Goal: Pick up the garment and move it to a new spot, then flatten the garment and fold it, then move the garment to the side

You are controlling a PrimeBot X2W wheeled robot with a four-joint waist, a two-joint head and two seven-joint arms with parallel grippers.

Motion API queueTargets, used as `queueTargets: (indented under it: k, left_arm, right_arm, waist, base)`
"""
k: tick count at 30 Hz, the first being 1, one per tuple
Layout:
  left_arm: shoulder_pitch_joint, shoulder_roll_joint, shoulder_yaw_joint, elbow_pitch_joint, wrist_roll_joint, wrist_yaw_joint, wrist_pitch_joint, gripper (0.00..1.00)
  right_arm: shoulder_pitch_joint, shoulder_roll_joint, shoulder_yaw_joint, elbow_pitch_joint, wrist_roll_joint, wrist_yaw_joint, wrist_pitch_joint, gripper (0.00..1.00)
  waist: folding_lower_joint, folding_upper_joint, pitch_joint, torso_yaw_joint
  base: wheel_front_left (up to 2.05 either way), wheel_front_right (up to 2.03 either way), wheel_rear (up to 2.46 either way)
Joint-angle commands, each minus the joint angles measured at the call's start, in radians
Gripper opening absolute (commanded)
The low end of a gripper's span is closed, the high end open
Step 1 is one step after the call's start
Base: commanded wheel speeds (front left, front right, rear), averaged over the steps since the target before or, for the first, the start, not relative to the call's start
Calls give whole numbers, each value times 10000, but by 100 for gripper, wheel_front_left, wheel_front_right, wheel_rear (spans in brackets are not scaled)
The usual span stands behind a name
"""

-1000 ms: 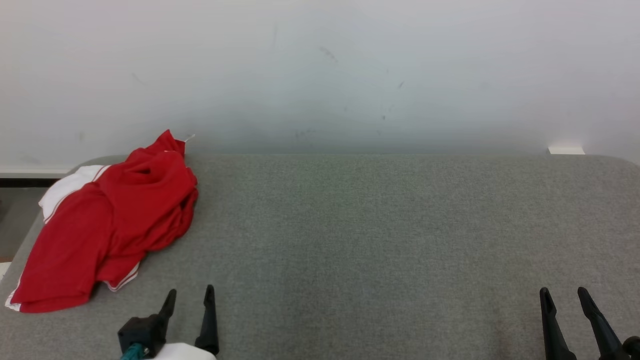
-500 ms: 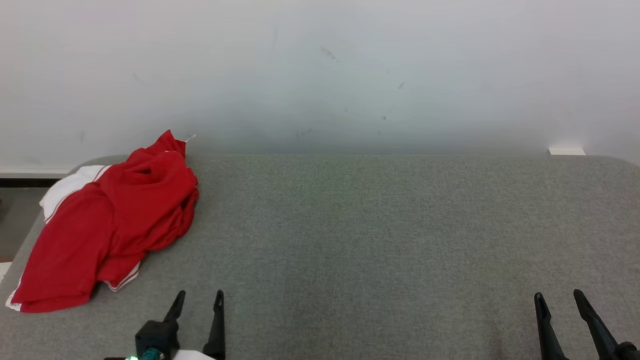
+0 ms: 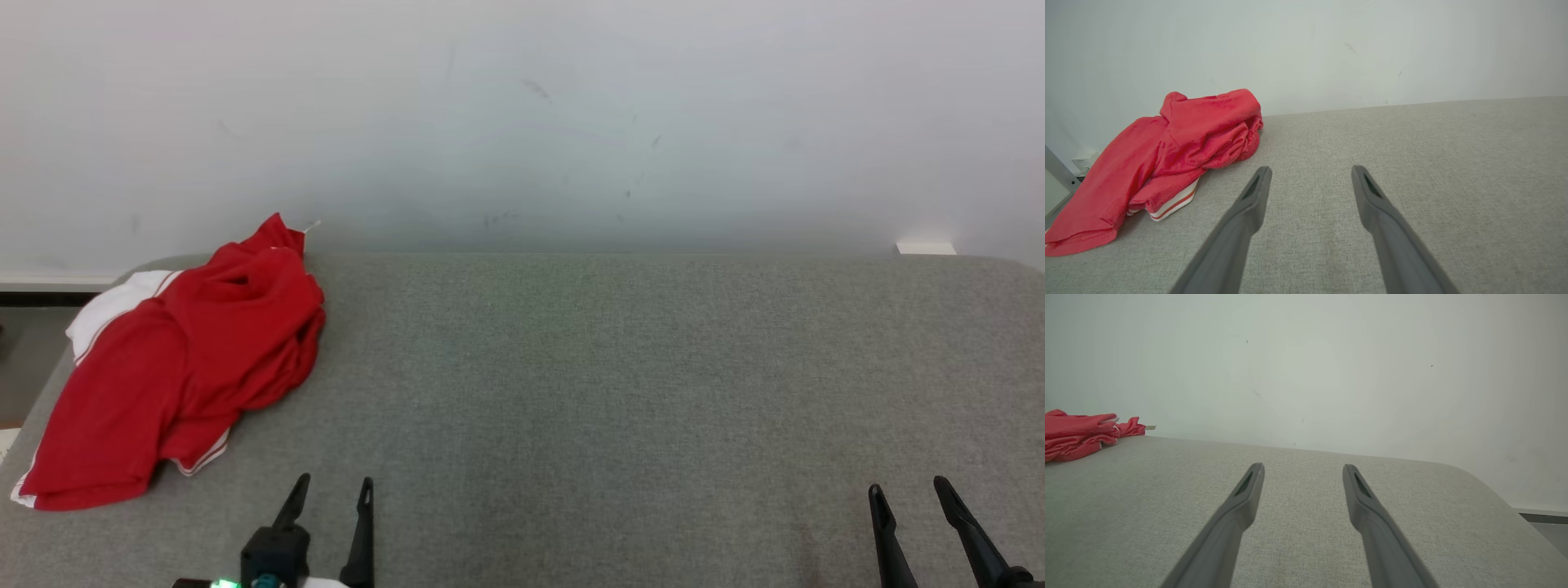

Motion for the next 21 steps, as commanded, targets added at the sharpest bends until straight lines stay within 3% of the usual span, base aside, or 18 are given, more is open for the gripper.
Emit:
queueTargets:
  k: [1,13,21]
  left_arm:
    - [93,34,26,31,148,-9,-24,100]
    - [-20,-11,54,51,146,-34,-24,100]
    - [-162,-32,34,101,145,-58,-18,100]
  right_arm:
    - [77,-58,-2,-44,-29,-21,-3,100]
    - [22,-50,-42,-58,59,-21,-3,100]
    - [100,36,-36,-42,63,-21,-1,100]
  waist:
    - [0,0,12,-2]
    - [0,0,97,75]
    - [0,0,92,574]
  base:
    - [0,0,0]
    - [0,0,0]
    - [0,0,0]
